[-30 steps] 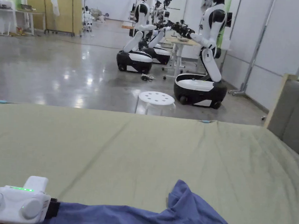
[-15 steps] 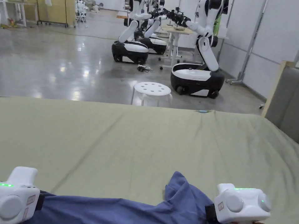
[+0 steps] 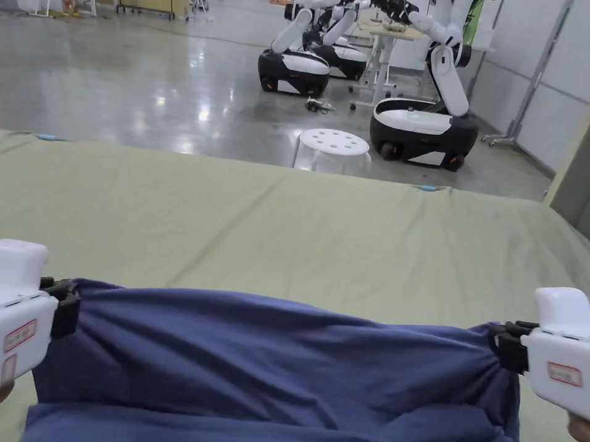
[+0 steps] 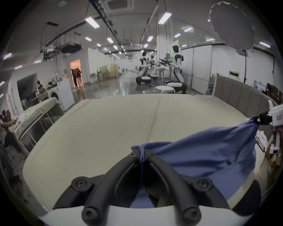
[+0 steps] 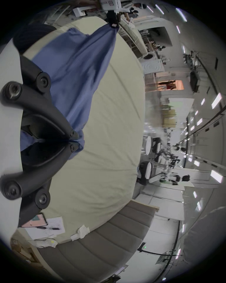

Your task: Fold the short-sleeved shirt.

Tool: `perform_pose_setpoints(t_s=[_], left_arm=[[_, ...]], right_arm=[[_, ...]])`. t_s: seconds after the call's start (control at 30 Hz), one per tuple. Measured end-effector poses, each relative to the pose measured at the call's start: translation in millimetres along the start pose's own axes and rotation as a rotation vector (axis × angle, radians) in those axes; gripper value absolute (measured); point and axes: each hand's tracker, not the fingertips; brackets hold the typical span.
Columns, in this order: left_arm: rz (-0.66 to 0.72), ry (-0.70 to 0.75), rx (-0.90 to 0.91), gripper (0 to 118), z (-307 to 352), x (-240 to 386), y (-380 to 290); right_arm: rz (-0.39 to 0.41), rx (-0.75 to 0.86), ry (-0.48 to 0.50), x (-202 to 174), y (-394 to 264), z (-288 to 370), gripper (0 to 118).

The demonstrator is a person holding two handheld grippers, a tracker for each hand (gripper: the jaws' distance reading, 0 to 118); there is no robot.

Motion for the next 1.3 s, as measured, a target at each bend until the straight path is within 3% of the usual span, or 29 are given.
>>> perform_pose_setpoints(t_s=[0.13,0.3,0.37,0.4,0.43,0.47,0.5,0.53,0.63,0.77,0.8,0.83,0.87,0.9,0.93,0.97,1.03,1.1,1.2,1.3], left_arm=[[0.03,-0.004,-0.106,4,54,-5,-64],[0.077,-0.035,-0.353,4,37,-5,-143],[0.062,-0.002,-0.337,5,30,-2,-152],[0.06,-0.002,-0.322,12,31,1,-149],[0.062,0.014,-0.308,44,31,1,-141],[0.062,0.037,-0.276,83,38,4,-133],[0.063,0.044,-0.235,110,47,7,-124],[0.069,0.033,-0.191,117,58,12,-117],[0.068,0.001,0.039,116,87,34,-92],[0.042,-0.014,0.283,116,102,64,-84],[0.037,0.022,0.258,113,101,68,-86],[0.036,0.021,0.245,104,96,68,-92],[0.034,0.016,0.238,85,94,68,-94],[0.025,0.009,0.213,55,91,69,-96],[0.001,0.025,0.16,15,87,70,-99],[-0.011,0.034,0.14,10,85,69,-104],[0.019,-0.01,0.12,10,87,60,-106],[0.042,0.007,0.084,10,87,48,-108],[0.181,-0.031,0.016,10,82,2,-108],[0.363,-0.2,-0.16,13,57,-56,-112]], right_arm=[[-0.006,0.004,-0.022,-14,-73,46,5],[-0.081,-0.166,-0.039,-31,-155,31,5],[-0.098,-0.198,-0.065,-34,-170,23,7],[-0.118,-0.187,-0.059,-33,-169,19,13],[-0.125,-0.181,-0.065,-34,-168,23,32],[-0.131,-0.168,-0.087,-36,-164,30,52],[-0.134,-0.101,-0.105,-39,-157,44,73],[-0.138,-0.027,-0.094,-42,-149,55,85],[-0.148,0.215,-0.002,-65,-121,89,85],[-0.139,0.425,0.032,-107,-106,102,85],[-0.153,0.432,0.033,-118,-105,100,85],[-0.163,0.411,0.04,-125,-107,98,78],[-0.166,0.41,0.046,-130,-111,96,58],[-0.164,0.41,0.044,-138,-114,92,29],[-0.147,0.391,-0.01,-144,-117,87,3],[-0.14,0.389,-0.016,-148,-118,85,3],[-0.154,0.366,0.043,-147,-121,83,3],[-0.147,0.37,0.025,-150,-123,85,3],[-0.142,0.357,0.028,-147,-125,88,3],[-0.152,0.344,0.039,-145,-129,88,3]])
